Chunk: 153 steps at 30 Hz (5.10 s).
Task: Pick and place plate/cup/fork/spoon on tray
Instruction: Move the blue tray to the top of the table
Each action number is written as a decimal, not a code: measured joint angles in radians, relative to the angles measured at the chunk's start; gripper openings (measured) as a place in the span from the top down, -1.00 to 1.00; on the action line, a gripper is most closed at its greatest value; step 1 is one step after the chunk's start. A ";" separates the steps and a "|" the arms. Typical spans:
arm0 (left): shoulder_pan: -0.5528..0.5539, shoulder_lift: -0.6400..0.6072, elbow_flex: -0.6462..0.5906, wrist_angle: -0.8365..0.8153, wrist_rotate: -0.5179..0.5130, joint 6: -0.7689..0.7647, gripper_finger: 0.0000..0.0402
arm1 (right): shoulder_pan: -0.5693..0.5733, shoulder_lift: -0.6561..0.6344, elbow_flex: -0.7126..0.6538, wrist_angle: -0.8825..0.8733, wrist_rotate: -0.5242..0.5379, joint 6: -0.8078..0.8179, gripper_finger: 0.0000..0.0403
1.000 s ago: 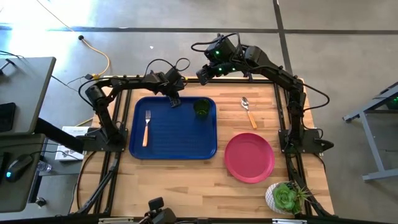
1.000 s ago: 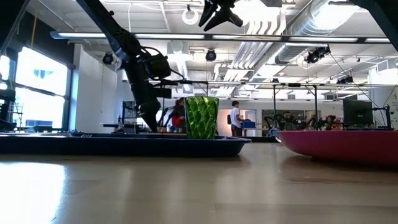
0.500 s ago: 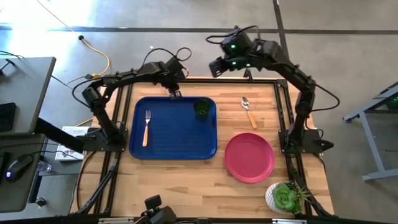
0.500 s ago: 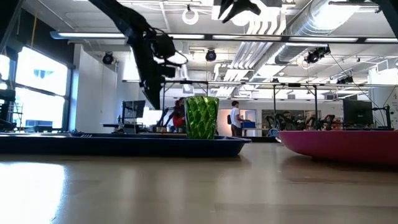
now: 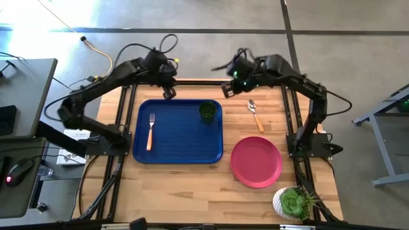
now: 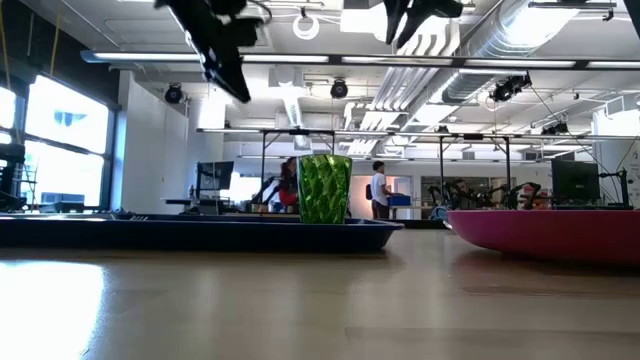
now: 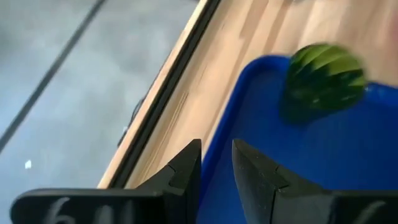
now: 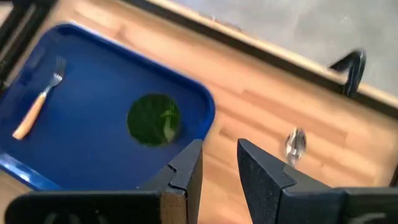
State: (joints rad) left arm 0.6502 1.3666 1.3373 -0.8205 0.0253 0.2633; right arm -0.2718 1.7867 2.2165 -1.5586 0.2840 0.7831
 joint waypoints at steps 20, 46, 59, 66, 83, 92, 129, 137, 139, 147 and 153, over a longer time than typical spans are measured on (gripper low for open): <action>-0.043 -0.222 0.000 -0.075 -0.003 -0.001 0.60 | 0.168 -0.155 -0.667 0.337 -0.115 0.360 0.54; -0.043 -0.220 0.000 -0.089 -0.004 -0.051 0.60 | 0.119 -0.295 -1.186 1.056 -0.189 0.313 0.33; -0.043 -0.220 0.000 -0.088 -0.012 -0.052 0.60 | 0.118 -0.285 -1.081 1.069 -0.170 0.265 0.23; -0.042 -0.220 0.000 -0.086 -0.016 -0.052 0.60 | 0.122 -0.166 -1.059 1.016 -0.233 0.281 0.30; -0.042 -0.219 0.000 -0.087 -0.067 -0.052 0.60 | 0.121 0.019 -1.058 1.003 -0.253 0.312 0.28; -0.042 -0.219 0.000 -0.088 -0.067 -0.052 0.60 | 0.115 0.071 -1.058 1.016 -0.226 0.316 0.28; -0.042 -0.219 0.000 -0.088 -0.067 -0.052 0.60 | 0.023 0.096 -1.056 0.977 -0.177 0.495 0.76; -0.042 -0.219 0.000 -0.088 -0.067 -0.051 0.60 | -0.034 0.096 -1.056 0.942 -0.153 0.517 0.77; -0.042 -0.219 0.000 -0.088 -0.067 -0.051 0.60 | -0.048 0.096 -1.056 0.926 -0.149 0.519 0.77; -0.042 -0.219 0.000 -0.088 -0.067 -0.034 0.60 | -0.077 0.096 -1.056 0.882 -0.153 0.499 0.77; -0.042 -0.219 -0.001 -0.089 -0.067 -0.033 0.60 | -0.083 0.070 -1.060 0.767 -0.131 0.497 0.77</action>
State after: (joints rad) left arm 0.6079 1.1477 1.3367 -0.9091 -0.0412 0.2298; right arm -0.3544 1.8564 1.1567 -0.7916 0.1528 1.2797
